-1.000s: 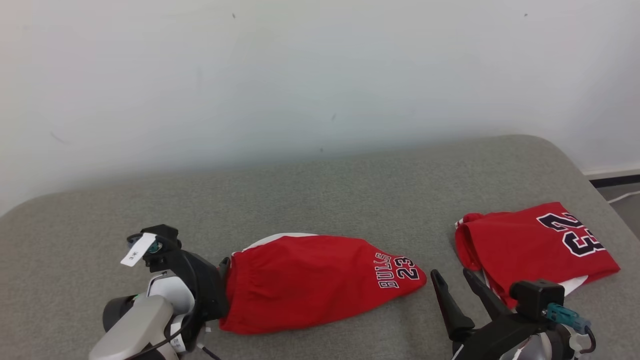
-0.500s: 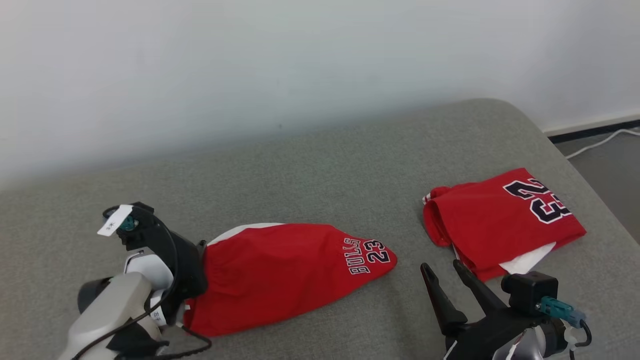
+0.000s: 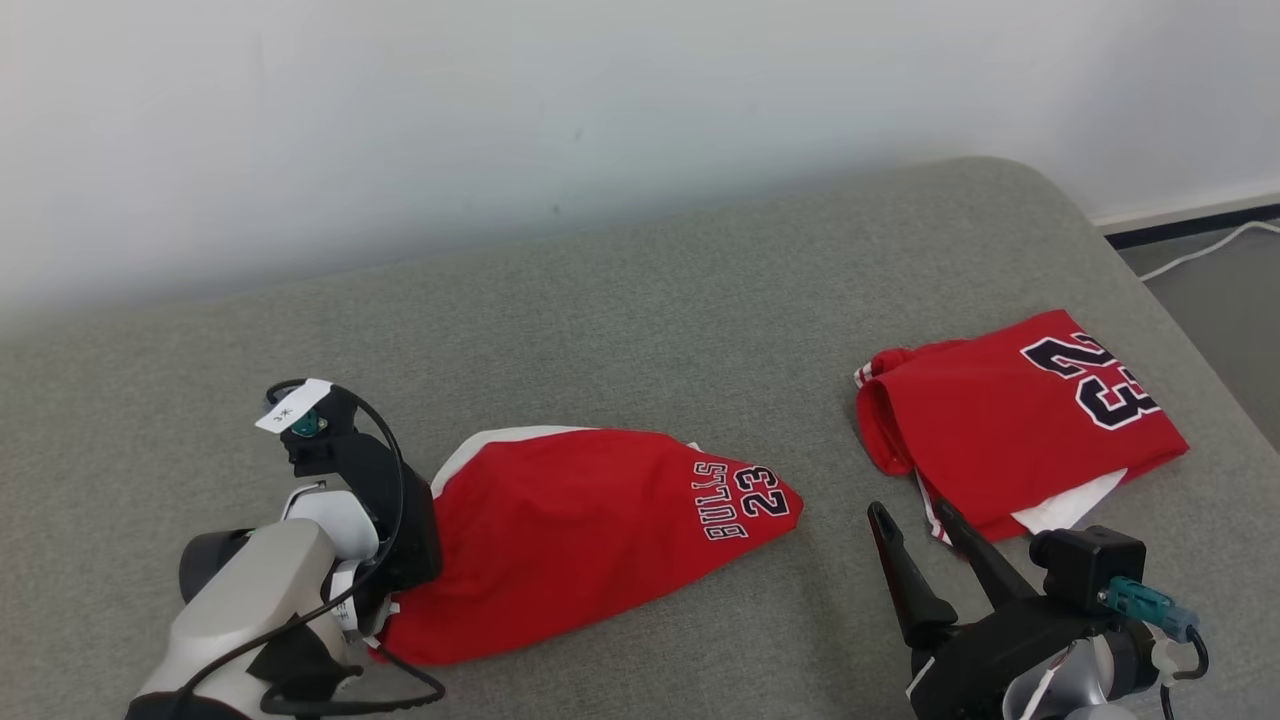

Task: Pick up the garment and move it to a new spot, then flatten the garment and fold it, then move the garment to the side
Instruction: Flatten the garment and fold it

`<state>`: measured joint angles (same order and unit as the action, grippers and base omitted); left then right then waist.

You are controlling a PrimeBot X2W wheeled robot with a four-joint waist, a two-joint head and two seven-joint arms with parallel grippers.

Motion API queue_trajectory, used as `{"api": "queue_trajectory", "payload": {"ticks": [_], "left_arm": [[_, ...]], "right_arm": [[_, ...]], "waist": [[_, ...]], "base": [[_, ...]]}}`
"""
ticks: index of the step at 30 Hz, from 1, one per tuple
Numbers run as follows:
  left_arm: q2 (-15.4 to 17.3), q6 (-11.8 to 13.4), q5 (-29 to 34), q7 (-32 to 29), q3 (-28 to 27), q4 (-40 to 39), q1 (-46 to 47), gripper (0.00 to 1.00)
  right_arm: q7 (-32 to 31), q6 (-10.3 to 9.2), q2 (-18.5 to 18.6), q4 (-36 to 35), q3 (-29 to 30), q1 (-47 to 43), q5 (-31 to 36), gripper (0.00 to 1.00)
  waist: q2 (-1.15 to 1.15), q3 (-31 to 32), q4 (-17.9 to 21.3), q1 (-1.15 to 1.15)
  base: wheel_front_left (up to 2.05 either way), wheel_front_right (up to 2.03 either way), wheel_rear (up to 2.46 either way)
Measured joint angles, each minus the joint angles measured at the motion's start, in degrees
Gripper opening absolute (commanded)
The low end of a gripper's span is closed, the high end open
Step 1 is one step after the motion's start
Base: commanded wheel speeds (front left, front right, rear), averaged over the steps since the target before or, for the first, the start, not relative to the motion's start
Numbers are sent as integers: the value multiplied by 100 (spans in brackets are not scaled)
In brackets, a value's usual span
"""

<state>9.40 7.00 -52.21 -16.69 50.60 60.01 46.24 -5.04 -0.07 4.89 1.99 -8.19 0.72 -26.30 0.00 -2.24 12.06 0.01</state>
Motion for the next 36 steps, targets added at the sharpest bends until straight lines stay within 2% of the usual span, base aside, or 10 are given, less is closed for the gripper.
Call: {"api": "queue_trajectory", "payload": {"ticks": [8, 9, 10, 23, 24, 27, 36], "left_arm": [[21, -54, -9, -102, -1, 25, 2, 0], [20, -54, -11, -120, -12, 27, 1, 42], [14, -54, -21, -141, -22, 29, 0, 100], [-43, -105, -177, -401, -45, 41, -16, 100], [-44, -133, -177, -430, -30, 43, -20, 86], [-56, -224, -187, -520, -5, 36, -29, 0], [-42, -311, -181, -255, -24, -98, 1, 0]], "right_arm": [[0, 0, -12, 92, -77, 98, 0, 100], [0, 0, -16, 105, -87, 98, 0, 100], [0, 0, -15, 114, -92, 98, 0, 100], [1, 0, -14, 134, -110, 97, 0, 100], [1, 0, -14, 137, -109, 97, 0, 100], [2, 0, -14, 147, -109, 97, 0, 100], [9, 0, -15, 178, -132, 98, 0, 100]], "waist": [[0, 120, -182, 0], [0, 131, -191, -1], [0, 139, -197, -1], [0, 165, -147, 0], [0, 167, -143, -1], [0, 176, -135, 0], [0, 217, -120, 0]], "base": [[0, 0, 0], [0, 0, 0], [0, 0, 0], [0, 0, 0], [0, 0, 0], [0, 0, 0], [0, 0, 0]]}}
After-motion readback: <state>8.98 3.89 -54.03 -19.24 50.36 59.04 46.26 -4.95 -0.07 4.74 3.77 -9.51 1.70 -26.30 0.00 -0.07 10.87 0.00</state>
